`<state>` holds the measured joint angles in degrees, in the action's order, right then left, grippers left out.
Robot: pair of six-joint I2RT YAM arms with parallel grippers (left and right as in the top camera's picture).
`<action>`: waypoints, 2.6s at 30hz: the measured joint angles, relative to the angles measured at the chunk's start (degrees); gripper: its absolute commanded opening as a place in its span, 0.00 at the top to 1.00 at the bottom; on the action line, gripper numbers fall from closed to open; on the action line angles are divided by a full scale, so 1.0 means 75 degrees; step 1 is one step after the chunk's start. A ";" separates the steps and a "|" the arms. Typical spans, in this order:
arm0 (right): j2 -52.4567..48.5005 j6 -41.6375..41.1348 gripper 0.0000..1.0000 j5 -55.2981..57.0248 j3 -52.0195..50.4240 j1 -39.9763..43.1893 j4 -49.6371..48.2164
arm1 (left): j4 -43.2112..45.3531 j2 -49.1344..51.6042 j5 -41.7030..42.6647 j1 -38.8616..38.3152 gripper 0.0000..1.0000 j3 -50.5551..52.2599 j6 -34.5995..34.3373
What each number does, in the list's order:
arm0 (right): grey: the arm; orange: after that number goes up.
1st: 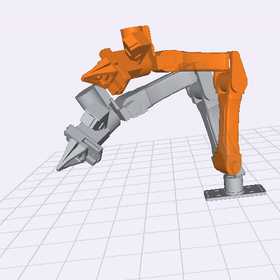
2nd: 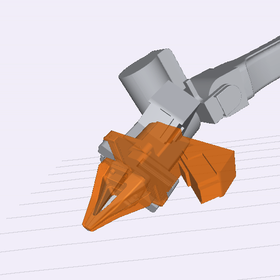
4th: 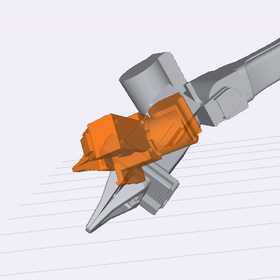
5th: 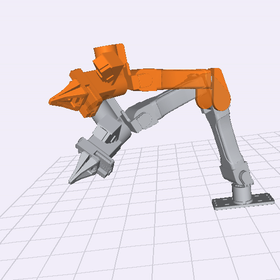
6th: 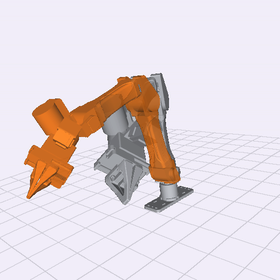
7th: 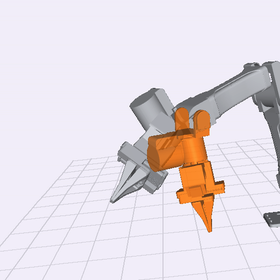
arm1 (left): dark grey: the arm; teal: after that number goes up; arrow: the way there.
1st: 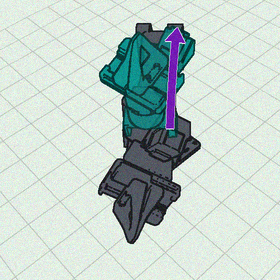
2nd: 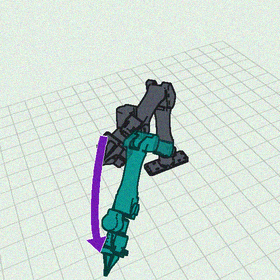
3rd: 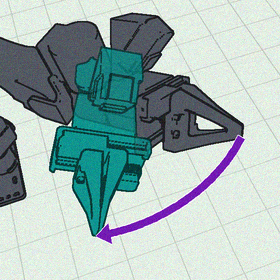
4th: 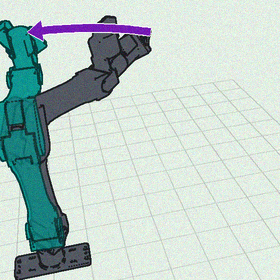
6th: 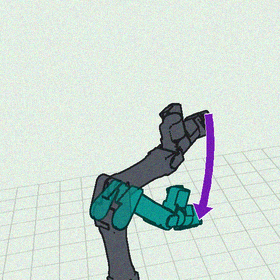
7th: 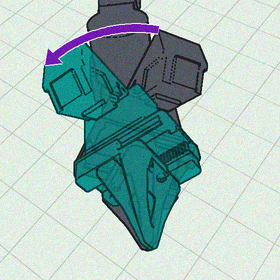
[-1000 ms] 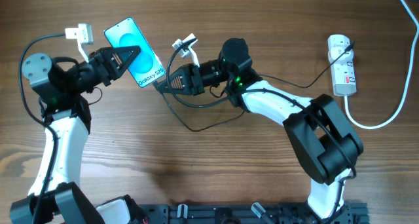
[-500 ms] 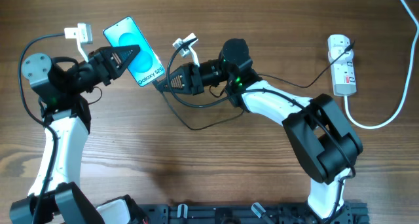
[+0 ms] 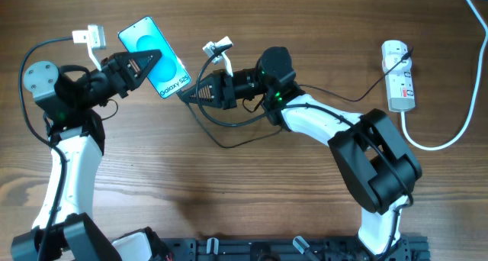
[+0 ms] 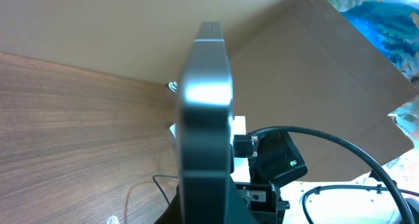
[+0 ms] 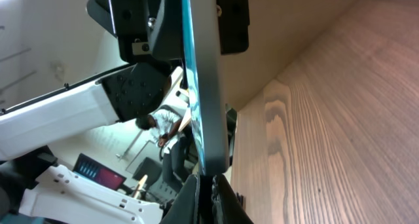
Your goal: Plug charger to phone and switch on socket
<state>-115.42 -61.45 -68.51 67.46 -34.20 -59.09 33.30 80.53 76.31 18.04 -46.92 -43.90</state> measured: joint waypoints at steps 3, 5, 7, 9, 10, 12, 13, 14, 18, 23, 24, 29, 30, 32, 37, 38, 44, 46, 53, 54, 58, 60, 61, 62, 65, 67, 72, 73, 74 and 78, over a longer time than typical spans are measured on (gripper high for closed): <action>-0.0006 0.0003 0.96 0.0041 -0.0009 0.0000 -0.0087 | 0.0003 -0.0029 -0.0003 0.0000 0.96 -0.0006 -0.0009; -0.0006 0.0003 0.96 0.0085 -0.0015 0.0000 -0.0108 | 0.0003 -0.0035 -0.0017 0.0000 0.96 -0.0006 -0.0009; -0.0006 0.0003 0.96 0.0146 -0.0035 -0.0003 -0.0131 | 0.0003 -0.0035 -0.0029 0.0000 0.96 -0.0006 -0.0009; -0.0006 0.0003 0.96 0.0213 -0.0038 -0.0009 -0.0131 | 0.0000 -0.0032 -0.0061 0.0000 0.96 -0.0006 -0.0006; -0.0006 0.0003 0.96 0.0245 -0.0041 -0.0012 -0.0134 | 0.0003 -0.0035 -0.0070 0.0000 0.96 -0.0006 -0.0006; -0.0006 0.0006 0.96 0.0306 -0.0050 -0.0012 -0.0178 | 0.0003 -0.0035 -0.0111 0.0000 0.96 -0.0006 -0.0006; -0.0006 0.0006 0.96 0.0326 -0.0050 -0.0012 -0.0189 | 0.0003 -0.0032 -0.0114 0.0000 0.96 -0.0006 -0.0006; -0.0006 0.0006 0.96 0.0353 -0.0050 -0.0012 -0.0189 | 0.0003 -0.0032 -0.0122 0.0000 0.96 -0.0006 -0.0006; -0.0006 0.0023 0.64 0.0618 -0.0050 -0.0015 -0.0157 | -0.0003 -0.0032 -0.0125 0.0000 0.96 -0.0006 0.0017; 0.0070 0.0166 0.14 0.1574 0.0245 0.0070 0.0880 | -0.0224 0.0015 0.0694 -0.0262 0.96 0.0335 0.0082; 0.0079 0.0239 0.11 0.1603 0.0262 0.0093 0.1125 | -0.0242 0.0029 0.0799 -0.0321 0.96 0.0373 0.0085; 0.0140 0.1116 0.12 0.1218 0.0326 0.0125 0.1982 | -0.0268 0.0052 0.1017 -0.0323 0.96 0.0428 0.0111; 0.0140 0.1282 0.15 0.1003 0.0326 0.0128 0.2017 | -0.0265 0.0052 0.1067 -0.0329 0.96 0.0431 0.0111; 0.0140 0.1495 0.22 0.0577 0.0326 0.0131 0.2052 | -0.0251 0.0052 0.1139 -0.0329 0.96 0.0431 0.0111; 0.0140 0.1778 0.42 -0.0242 0.0326 0.0131 0.2020 | -0.0236 0.0052 0.1218 -0.0329 0.96 0.0431 0.0111; 0.0140 0.1801 0.45 -0.0341 0.0326 0.0131 0.2022 | -0.0236 0.0052 0.1218 -0.0329 0.96 0.0431 0.0111; 0.0140 0.1845 0.56 -0.0635 0.0326 0.0131 0.1988 | -0.0236 0.0052 0.1221 -0.0329 0.96 0.0431 0.0111; 0.0140 0.1845 0.56 -0.0641 0.0326 0.0131 0.1988 | -0.0236 0.0052 0.1218 -0.0329 0.96 0.0428 0.0114; 0.0140 0.1842 0.63 -0.0574 0.0326 0.0131 0.1926 | -0.0233 0.0052 0.1204 -0.0361 0.96 0.0431 0.0163; 0.0140 0.1839 0.65 -0.0577 0.0326 0.0131 0.1920 | -0.0233 0.0052 0.1183 -0.0388 0.96 0.0431 0.0169; 0.0154 0.1734 0.83 -0.0597 0.0326 0.0131 0.1865 | -0.0236 0.0055 0.1043 -0.0469 0.96 0.0431 0.0312; 0.0175 0.1734 0.88 -0.0609 0.0326 0.0131 0.1848 | -0.0239 0.0064 0.1008 -0.0472 0.96 0.0431 0.0367; 0.0189 0.1693 0.90 -0.0609 0.0326 0.0131 0.1839 | -0.0236 0.0064 0.0968 -0.0472 0.96 0.0431 0.0405; 0.0207 0.1690 0.91 -0.0609 0.0326 0.0128 0.1839 | -0.0239 0.0070 0.0941 -0.0472 0.96 0.0431 0.0423; 0.0224 0.1676 0.94 -0.0606 0.0326 0.0131 0.1848 | -0.0236 0.0076 0.0906 -0.0472 0.91 0.0431 0.0452; 0.0224 0.1661 0.96 -0.0606 0.0326 0.0131 0.1848 | -0.0224 0.0076 0.0918 -0.0472 0.76 0.0431 0.0501; 0.0224 0.1664 0.96 -0.0478 0.0323 0.0131 0.2002 | -0.0175 0.0076 0.1043 -0.0516 0.08 0.0420 0.0402; 0.0216 0.1635 0.96 -0.0402 0.0312 0.0134 0.2066 | -0.0169 0.0067 0.1072 -0.0522 0.00 0.0411 0.0396; 0.0198 0.1612 0.95 -0.0344 0.0306 0.0134 0.2122 | -0.0146 0.0044 0.1137 -0.0527 0.00 0.0405 0.0402; 0.0175 0.1629 0.96 -0.0256 0.0303 0.0140 0.2294 | -0.0207 0.0020 0.1186 -0.0557 0.00 0.0408 0.0382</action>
<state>-114.10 -49.23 -70.43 69.73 -33.15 -41.89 31.75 80.68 85.21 13.87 -43.86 -41.04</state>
